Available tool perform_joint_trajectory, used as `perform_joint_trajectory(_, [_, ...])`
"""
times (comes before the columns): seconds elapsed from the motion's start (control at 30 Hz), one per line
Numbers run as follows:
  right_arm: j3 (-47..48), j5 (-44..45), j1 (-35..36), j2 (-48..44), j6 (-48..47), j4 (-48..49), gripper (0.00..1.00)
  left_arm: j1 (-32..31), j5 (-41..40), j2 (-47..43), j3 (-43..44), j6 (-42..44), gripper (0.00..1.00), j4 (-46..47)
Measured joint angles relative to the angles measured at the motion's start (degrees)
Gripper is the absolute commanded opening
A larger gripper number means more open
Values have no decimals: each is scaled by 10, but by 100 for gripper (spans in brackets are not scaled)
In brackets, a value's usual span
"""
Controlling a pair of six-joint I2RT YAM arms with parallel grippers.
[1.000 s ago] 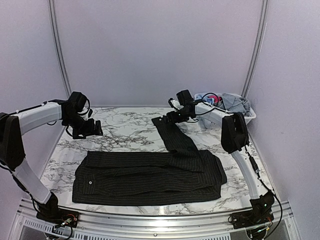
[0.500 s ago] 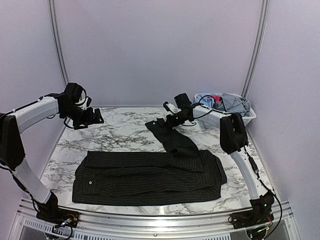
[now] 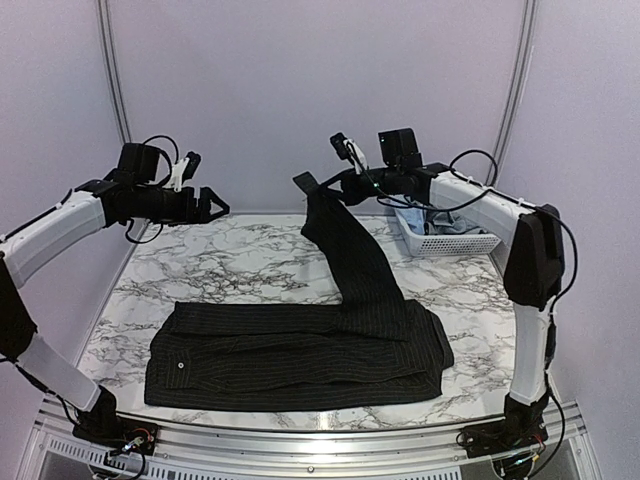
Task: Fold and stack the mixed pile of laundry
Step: Smooth out the rectangle-folded shirt at the center of the board.
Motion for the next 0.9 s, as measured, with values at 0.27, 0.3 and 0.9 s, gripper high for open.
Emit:
perform_joint_trajectory(0.27, [-112, -35, 83, -120, -95, -10, 0, -119, -5, -74, -40, 118, 99, 33])
perform_joint_trajectory(0.3, [-131, -33, 97, -137, -109, -19, 0, -133, -5, -92, -57, 128, 99, 36])
perform_joint_trajectory(0.9, [-326, 61, 219, -326, -187, -41, 0, -283, 14, -177, -210, 164, 99, 144])
